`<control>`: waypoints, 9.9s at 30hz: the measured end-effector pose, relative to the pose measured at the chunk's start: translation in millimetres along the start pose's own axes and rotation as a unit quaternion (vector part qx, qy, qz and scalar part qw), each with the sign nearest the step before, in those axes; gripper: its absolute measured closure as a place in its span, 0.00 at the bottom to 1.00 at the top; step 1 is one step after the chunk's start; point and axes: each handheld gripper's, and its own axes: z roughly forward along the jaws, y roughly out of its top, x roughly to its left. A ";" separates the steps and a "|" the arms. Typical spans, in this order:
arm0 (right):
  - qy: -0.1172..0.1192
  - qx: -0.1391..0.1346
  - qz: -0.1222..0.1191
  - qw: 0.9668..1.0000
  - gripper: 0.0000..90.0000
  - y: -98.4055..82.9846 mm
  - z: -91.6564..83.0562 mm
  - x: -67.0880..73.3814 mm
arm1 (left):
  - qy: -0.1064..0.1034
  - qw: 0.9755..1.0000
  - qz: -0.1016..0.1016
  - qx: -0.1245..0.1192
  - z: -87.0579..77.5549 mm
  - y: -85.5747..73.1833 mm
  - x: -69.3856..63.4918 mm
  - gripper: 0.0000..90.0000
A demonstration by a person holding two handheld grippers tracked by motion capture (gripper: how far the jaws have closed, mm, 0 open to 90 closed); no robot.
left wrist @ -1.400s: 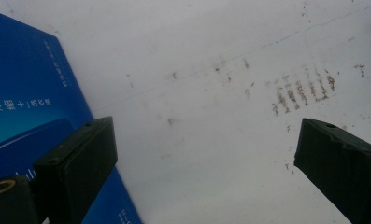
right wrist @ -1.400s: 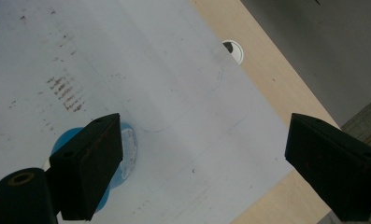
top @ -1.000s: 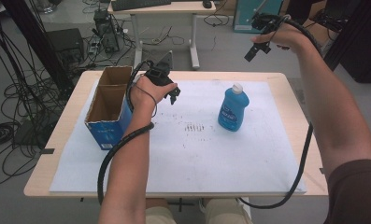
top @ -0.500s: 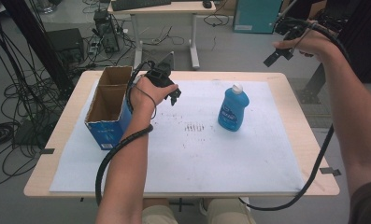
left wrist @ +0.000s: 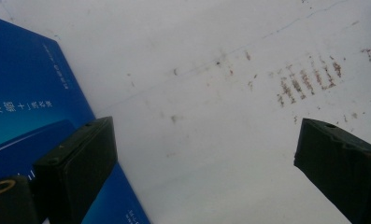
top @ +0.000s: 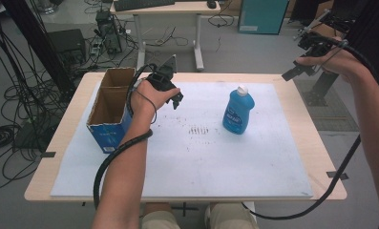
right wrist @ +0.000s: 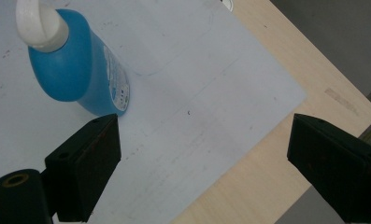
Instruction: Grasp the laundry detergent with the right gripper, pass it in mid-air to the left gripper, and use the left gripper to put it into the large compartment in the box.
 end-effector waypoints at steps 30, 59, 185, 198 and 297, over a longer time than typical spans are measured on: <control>0.035 -0.108 -0.010 0.993 0.08 -94.5 42.2 36.6 | -0.003 1.000 0.021 -0.013 1.9 -8.0 -2.8 0.07; 0.066 -0.174 -0.016 0.982 0.04 -107.0 98.5 63.8 | -0.005 0.999 0.037 -0.011 5.1 -4.4 -8.3 0.07; 0.025 -0.305 -0.006 0.952 0.01 -76.7 194.6 116.7 | -0.009 0.999 0.052 -0.009 13.4 2.3 -19.9 0.06; 0.018 -0.305 -0.013 0.952 0.01 -76.1 194.6 117.5 | -0.008 0.999 0.052 -0.012 12.0 3.5 -20.6 0.06; 0.020 -0.320 -0.010 0.947 0.06 -75.5 197.1 114.4 | -0.009 0.998 0.053 -0.013 9.5 4.0 -18.2 0.06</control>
